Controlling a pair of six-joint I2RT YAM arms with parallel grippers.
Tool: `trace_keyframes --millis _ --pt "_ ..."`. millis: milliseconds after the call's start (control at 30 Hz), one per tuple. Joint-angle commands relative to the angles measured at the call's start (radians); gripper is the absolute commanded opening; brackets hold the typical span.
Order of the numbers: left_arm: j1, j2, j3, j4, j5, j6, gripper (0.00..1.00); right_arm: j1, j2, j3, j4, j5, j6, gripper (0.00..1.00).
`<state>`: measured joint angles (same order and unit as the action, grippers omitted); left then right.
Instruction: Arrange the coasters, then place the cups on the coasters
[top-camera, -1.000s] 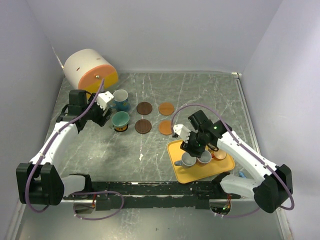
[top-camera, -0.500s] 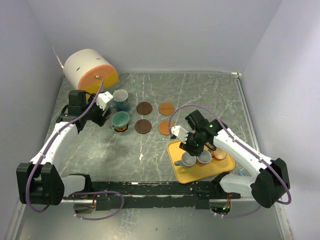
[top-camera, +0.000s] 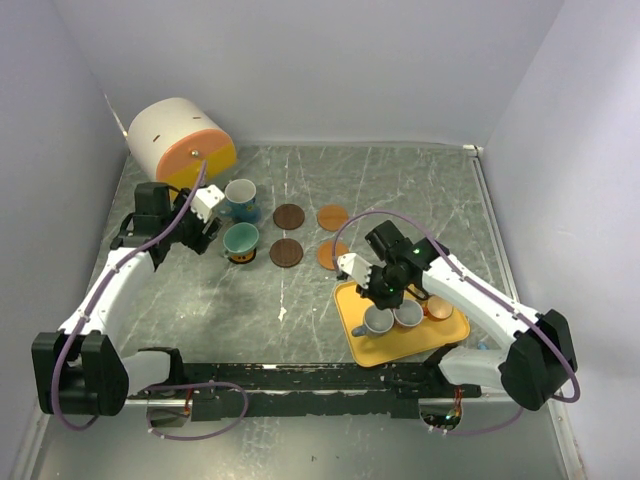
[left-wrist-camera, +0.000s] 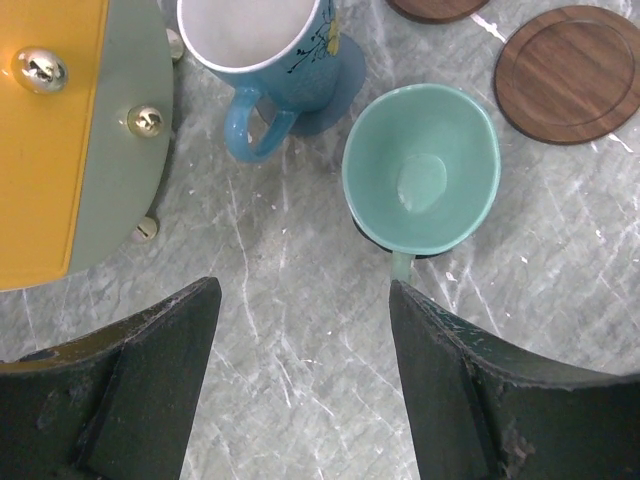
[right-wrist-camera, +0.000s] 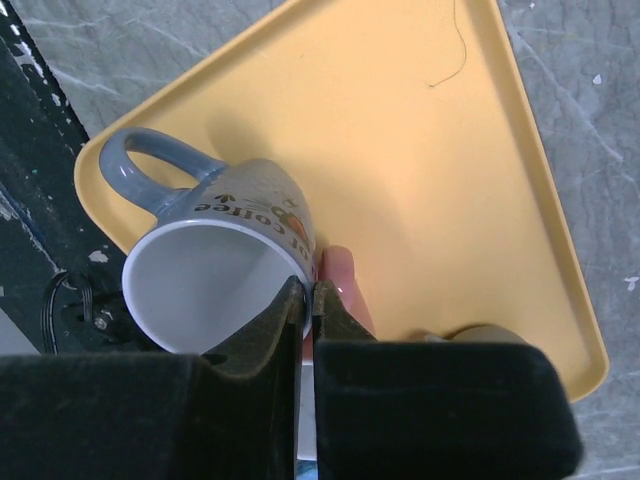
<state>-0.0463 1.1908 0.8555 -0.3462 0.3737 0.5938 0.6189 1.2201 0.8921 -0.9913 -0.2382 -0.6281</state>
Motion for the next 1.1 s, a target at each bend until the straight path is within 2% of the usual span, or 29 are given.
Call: trace_keyframes --millis 0,133,367,600,833,1067 --pt "0.009 -0.038 -0.017 0.033 0.043 0.019 0.79 0.007 0.007 0.042 0.001 -0.030 -0.005 0.00" --pt "0.008 -0.042 -0.006 0.019 0.064 0.021 0.79 0.008 0.022 0.102 -0.017 -0.050 -0.005 0.00" --pt "0.010 -0.056 0.006 -0.009 0.119 0.054 0.80 0.008 0.110 0.319 -0.020 -0.066 -0.003 0.00" --pt "-0.006 -0.068 0.061 -0.085 0.316 0.117 0.79 0.007 0.298 0.558 -0.017 -0.006 0.037 0.00" --pt "-0.149 -0.014 0.132 -0.134 0.367 0.192 0.75 0.004 0.488 0.796 -0.015 0.003 0.128 0.00" --pt "-0.286 0.073 0.145 -0.024 0.402 0.176 0.76 -0.005 0.614 0.959 -0.014 -0.032 0.206 0.00"
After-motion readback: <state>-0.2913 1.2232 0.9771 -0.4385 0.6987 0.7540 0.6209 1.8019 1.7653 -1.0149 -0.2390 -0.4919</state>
